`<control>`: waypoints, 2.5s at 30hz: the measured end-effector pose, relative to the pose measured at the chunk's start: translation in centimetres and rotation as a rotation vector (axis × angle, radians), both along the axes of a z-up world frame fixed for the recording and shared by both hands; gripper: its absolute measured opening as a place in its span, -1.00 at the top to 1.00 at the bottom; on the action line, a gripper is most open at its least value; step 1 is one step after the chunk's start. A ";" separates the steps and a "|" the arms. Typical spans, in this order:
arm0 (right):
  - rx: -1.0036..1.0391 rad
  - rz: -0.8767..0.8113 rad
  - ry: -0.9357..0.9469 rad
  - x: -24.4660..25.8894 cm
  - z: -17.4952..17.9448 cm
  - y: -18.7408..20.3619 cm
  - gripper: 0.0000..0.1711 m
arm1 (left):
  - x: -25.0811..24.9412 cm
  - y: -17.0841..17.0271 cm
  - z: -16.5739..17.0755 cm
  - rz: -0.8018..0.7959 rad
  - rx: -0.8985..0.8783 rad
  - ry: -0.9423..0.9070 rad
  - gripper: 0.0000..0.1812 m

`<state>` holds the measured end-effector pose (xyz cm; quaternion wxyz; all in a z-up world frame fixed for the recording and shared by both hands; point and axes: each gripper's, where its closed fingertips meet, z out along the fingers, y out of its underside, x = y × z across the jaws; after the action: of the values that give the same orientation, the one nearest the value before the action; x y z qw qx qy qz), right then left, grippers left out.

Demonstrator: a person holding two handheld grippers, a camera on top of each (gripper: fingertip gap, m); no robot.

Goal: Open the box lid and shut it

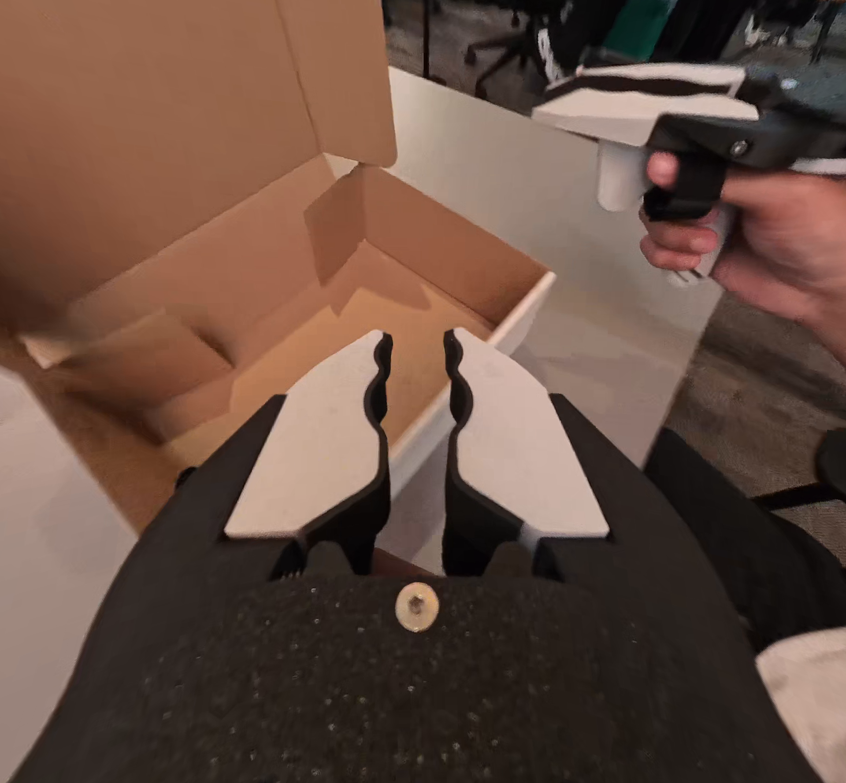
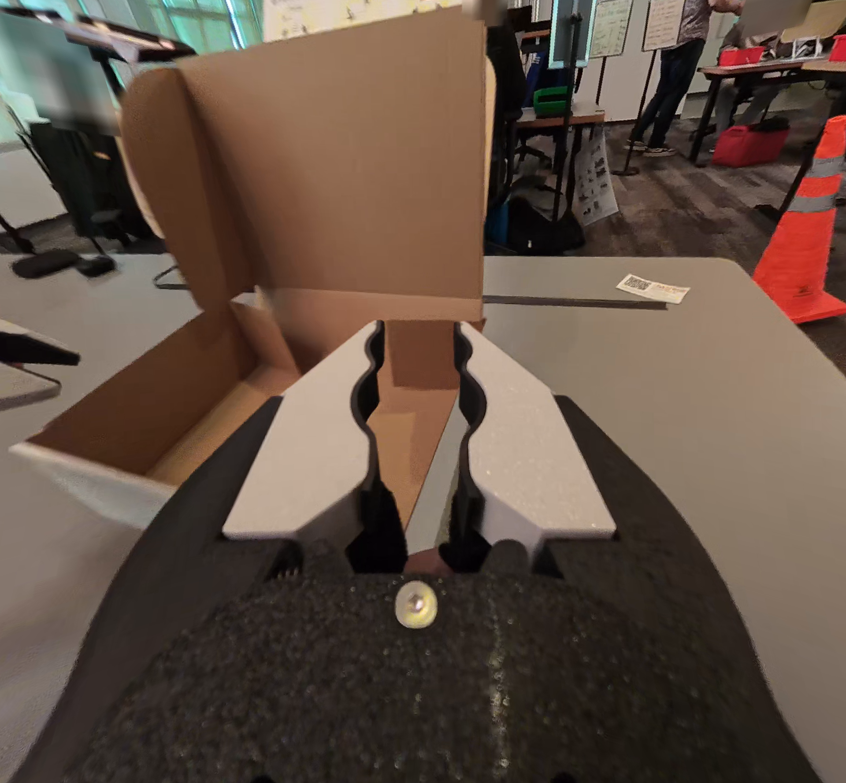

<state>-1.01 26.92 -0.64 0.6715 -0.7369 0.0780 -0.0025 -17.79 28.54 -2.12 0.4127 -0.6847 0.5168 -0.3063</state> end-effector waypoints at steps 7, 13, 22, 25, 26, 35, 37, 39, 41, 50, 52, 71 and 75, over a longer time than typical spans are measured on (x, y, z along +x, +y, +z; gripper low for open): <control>-0.211 -0.020 -0.061 4.7 -3.0 10.8 0.65 | 10.7 10.7 -5.2 0.072 0.058 0.178 0.70; -0.271 -0.087 -0.160 6.9 -4.3 13.8 0.71 | 14.8 14.9 -8.6 0.072 0.131 0.261 0.66; -0.262 -0.073 -0.123 6.0 -4.3 13.5 0.97 | 16.1 16.7 -10.9 0.079 0.223 0.348 0.83; -0.270 -0.080 -0.112 5.7 -4.1 13.1 0.97 | 16.0 17.0 -11.2 0.092 0.208 0.346 0.83; -0.273 -0.080 -0.109 5.6 -4.1 13.0 0.97 | 16.0 17.0 -11.2 0.098 0.208 0.342 0.83; -0.289 -0.104 -0.073 3.8 -4.5 11.4 0.94 | 16.1 17.7 -11.5 0.136 0.211 0.334 0.81; -0.291 -0.121 -0.072 3.6 -4.7 10.7 0.95 | 16.1 17.8 -11.5 0.140 0.218 0.334 0.81; -0.298 -0.135 -0.064 3.5 -5.4 10.1 0.95 | 16.2 17.8 -11.5 0.137 0.221 0.335 0.81; -0.289 -0.149 -0.054 3.5 -6.2 9.7 0.96 | 16.2 17.8 -11.5 0.133 0.232 0.337 0.81; -0.316 -0.158 -0.066 3.1 -6.8 10.1 0.99 | 15.0 16.1 -11.1 0.112 0.330 0.408 0.63; -0.322 -0.159 -0.085 2.9 -6.8 10.2 0.99 | 14.1 14.9 -10.1 0.094 0.372 0.394 0.63; -0.347 -0.127 -0.131 2.6 -6.9 9.9 0.98 | -7.3 13.4 6.2 0.320 0.322 -0.038 0.63; -0.348 -0.129 -0.140 2.7 -6.9 9.9 0.98 | -8.3 16.8 6.2 0.467 0.288 -0.039 0.44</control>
<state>1.67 36.85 -7.52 0.5362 -0.8333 0.0767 -0.1101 -26.12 45.34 4.08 0.5750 -0.7136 0.3752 -0.1393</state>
